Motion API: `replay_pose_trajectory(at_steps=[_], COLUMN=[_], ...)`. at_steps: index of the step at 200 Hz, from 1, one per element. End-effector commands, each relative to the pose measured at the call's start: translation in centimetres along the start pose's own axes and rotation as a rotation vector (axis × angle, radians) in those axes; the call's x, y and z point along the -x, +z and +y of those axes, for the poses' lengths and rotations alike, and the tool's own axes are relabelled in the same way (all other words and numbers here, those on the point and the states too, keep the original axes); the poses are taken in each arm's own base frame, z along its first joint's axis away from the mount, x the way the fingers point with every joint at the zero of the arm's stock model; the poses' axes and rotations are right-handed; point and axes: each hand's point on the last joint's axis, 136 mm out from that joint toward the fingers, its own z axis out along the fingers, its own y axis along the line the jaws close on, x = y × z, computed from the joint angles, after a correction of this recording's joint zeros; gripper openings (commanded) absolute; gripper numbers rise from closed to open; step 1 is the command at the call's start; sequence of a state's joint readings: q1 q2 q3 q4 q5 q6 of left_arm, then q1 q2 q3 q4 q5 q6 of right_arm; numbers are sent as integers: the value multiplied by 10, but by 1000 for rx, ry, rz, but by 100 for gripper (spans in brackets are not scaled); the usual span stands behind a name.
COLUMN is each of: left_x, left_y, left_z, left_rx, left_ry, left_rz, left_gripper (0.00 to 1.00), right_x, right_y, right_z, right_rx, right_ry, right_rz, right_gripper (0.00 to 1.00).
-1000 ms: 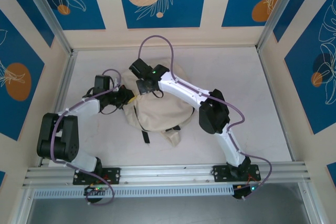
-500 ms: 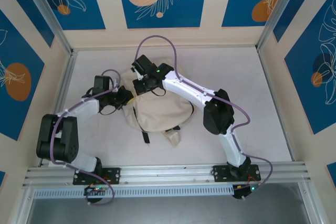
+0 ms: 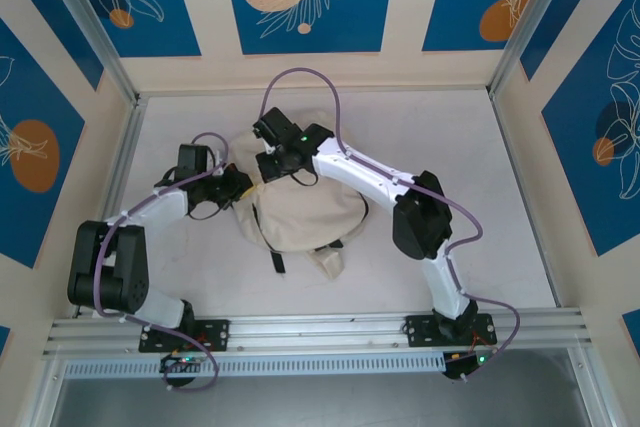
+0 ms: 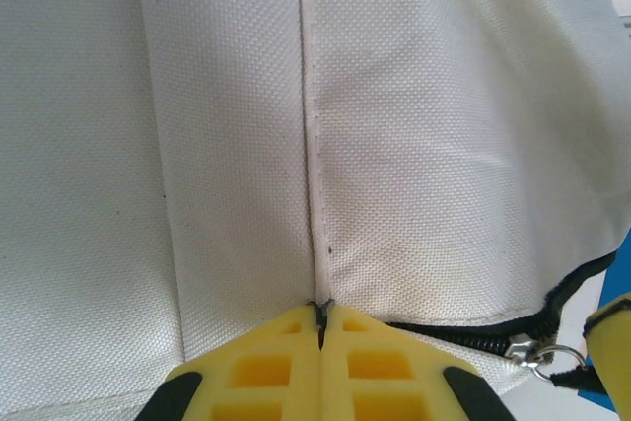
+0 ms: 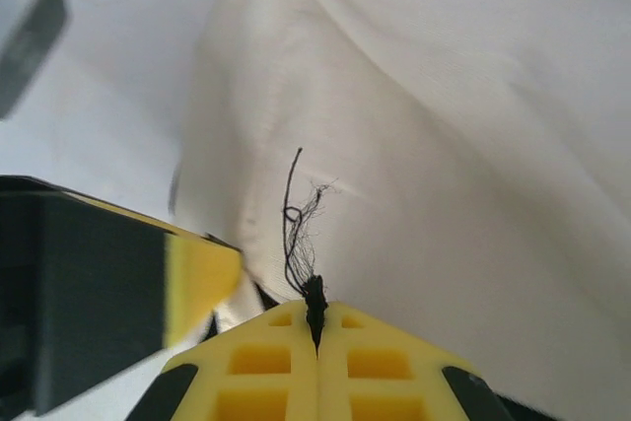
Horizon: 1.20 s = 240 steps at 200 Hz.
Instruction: Pack books, pencil case, and school supplies into a backpack
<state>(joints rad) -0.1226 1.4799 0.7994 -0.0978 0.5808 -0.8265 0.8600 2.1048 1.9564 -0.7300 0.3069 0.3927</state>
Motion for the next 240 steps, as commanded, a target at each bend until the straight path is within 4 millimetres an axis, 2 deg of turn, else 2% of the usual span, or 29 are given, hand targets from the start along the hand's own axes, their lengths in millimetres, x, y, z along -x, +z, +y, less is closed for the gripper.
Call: replay_pose_trajectory(at_steps=[1,34,53,68,105,117,127,148,171,199,240], left_x=[0,-3,-3,-3,1,2,2,-6,-20,-37,-46], left_y=[-6,-7,-7,-7,-14,-20,-24,-31,-26,-12,13], left_z=[36,44,45,41,12,3,-3,-16,-28,-38,-47], left_rx=[139,158,157,138,33,2,-23,-110,-215,-268,-310], left_ry=[-36,-40,-38,-32,8,15,19,3,-31,-45,-78], left_rz=[-34,-29,-23,-21,-30,-46,-59,-66,-32,18,67], left_gripper=[0,0,0,0,0,10,21,37,52,61,61], right_x=[25,12,10,14,14,11,7,4,0,-1,1], right_y=[-47,-47,-45,-44,-38,-38,-40,-44,-47,-48,-47], right_z=[-37,-83,-88,-73,0,13,16,16,17,24,31], right_rx=[-167,-285,-263,-176,150,221,245,268,312,388,446], right_ry=[80,202,236,206,70,72,85,102,121,146,171], right_rz=[-141,-136,-131,-129,-85,-67,-54,-49,-37,-19,-6], right_gripper=[0,0,0,0,0,0,0,0,0,0,0])
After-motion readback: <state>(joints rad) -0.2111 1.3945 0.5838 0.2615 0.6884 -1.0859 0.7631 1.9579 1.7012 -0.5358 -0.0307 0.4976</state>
